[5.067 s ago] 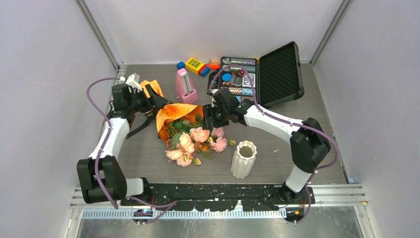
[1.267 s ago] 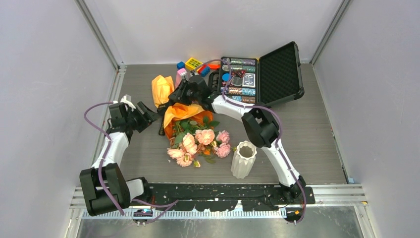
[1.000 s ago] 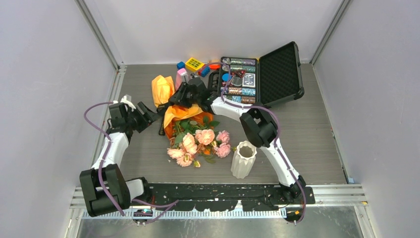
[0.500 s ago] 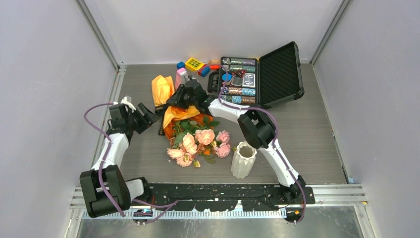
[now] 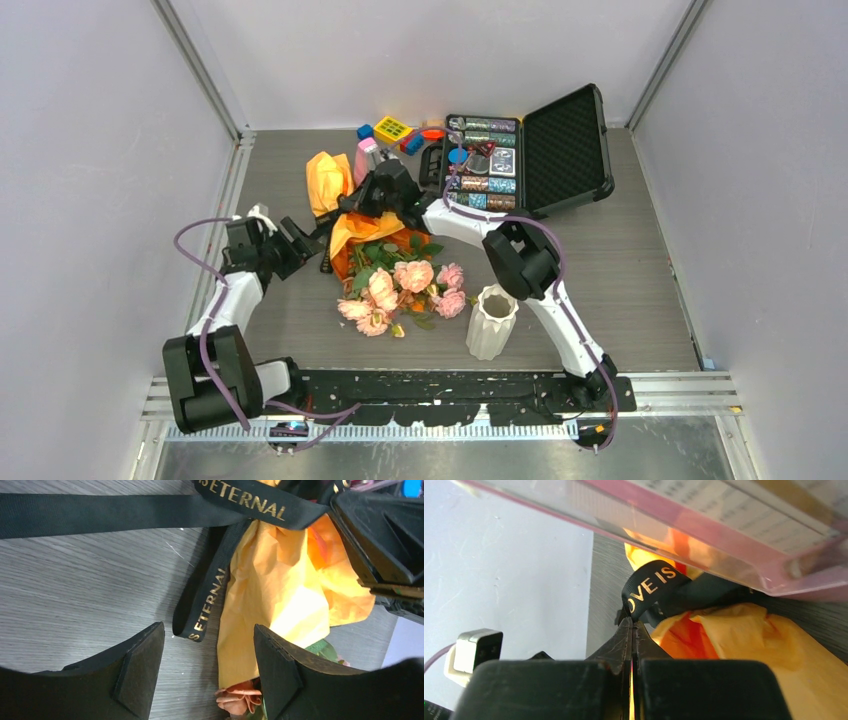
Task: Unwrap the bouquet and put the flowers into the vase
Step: Untie the ribbon from the wrapping paper.
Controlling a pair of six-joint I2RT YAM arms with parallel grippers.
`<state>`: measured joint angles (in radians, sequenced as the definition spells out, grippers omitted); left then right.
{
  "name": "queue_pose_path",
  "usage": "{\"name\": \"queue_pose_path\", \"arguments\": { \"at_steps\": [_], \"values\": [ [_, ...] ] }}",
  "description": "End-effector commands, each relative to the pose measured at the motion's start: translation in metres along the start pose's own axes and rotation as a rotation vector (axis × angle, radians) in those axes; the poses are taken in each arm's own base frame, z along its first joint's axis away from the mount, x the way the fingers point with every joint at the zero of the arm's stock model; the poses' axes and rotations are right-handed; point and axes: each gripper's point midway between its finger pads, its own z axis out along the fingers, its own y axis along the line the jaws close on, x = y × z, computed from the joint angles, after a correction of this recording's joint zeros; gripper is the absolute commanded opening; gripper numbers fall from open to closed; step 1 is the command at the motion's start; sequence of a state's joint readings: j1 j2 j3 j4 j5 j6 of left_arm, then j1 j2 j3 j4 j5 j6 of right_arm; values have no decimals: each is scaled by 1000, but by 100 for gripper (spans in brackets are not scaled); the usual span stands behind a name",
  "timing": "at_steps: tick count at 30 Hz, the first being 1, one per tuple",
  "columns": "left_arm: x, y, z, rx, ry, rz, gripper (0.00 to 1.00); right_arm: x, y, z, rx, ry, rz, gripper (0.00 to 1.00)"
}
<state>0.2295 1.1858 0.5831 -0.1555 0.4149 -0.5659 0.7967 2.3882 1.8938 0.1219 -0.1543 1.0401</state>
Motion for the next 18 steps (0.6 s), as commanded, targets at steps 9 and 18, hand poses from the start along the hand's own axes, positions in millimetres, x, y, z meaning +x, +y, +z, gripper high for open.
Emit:
{"name": "queue_pose_path", "arguments": {
  "at_steps": [9,18],
  "values": [
    [-43,6,37,2,-164,-120,68,-21,28,-30,-61,-82,-51,0],
    [-61,18,53,-13,-296,-298,68,-32,22,-46,-46,-148,-59,0]
  ]
}}
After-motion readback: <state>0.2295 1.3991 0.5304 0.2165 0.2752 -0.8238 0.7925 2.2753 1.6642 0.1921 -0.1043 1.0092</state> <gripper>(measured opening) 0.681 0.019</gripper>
